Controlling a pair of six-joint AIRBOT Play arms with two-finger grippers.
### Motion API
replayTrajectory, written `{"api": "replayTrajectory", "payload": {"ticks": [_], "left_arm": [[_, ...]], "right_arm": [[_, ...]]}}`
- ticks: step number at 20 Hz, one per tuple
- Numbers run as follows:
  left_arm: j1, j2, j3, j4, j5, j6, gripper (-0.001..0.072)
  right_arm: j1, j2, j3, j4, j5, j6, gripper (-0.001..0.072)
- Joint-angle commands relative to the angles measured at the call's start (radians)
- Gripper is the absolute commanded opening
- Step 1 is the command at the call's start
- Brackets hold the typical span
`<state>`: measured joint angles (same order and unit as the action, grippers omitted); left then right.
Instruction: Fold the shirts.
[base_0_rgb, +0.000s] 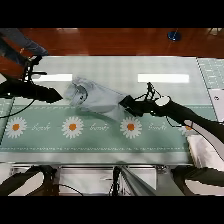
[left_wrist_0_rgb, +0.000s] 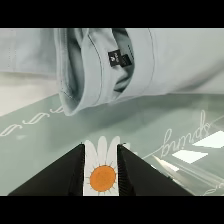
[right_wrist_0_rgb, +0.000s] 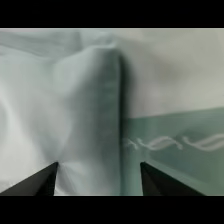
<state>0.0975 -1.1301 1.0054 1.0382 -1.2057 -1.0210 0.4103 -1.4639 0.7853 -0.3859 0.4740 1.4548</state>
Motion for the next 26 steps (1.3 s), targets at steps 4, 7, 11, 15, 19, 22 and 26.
{"api": "replayTrajectory", "payload": {"ticks": [4,7,11,15,19,22,26], "left_arm": [[0.000,0.089,0.001,-0.040,-0.008,0.008,0.0259],[0.000,0.096,0.001,-0.040,-0.003,0.008,0.0259],[0.004,0.096,0.001,-0.040,0.000,0.008,0.0259],[0.004,0.095,0.001,-0.040,0.000,0.008,0.0259],[0.004,0.095,0.001,-0.040,0.000,0.008,0.0258],[0.004,0.095,0.001,-0.040,0.000,0.008,0.0258],[0.004,0.095,0.001,-0.040,-0.002,0.018,0.0258]], "right_arm": [[0.062,-0.142,0.145,0.090,-0.021,-0.009,0.0479],[0.041,-0.139,0.233,0.088,0.086,-0.105,0.0023],[-0.074,0.079,0.349,-0.100,0.241,-0.039,0.0022],[-0.268,0.351,0.484,-0.591,0.521,0.369,0.0022],[-0.538,0.537,0.603,-0.824,0.904,0.461,0.0022],[-0.792,0.620,0.667,-0.889,1.094,0.463,0.0022],[-1.125,0.631,0.707,-1.010,1.384,0.354,0.0022]]}}
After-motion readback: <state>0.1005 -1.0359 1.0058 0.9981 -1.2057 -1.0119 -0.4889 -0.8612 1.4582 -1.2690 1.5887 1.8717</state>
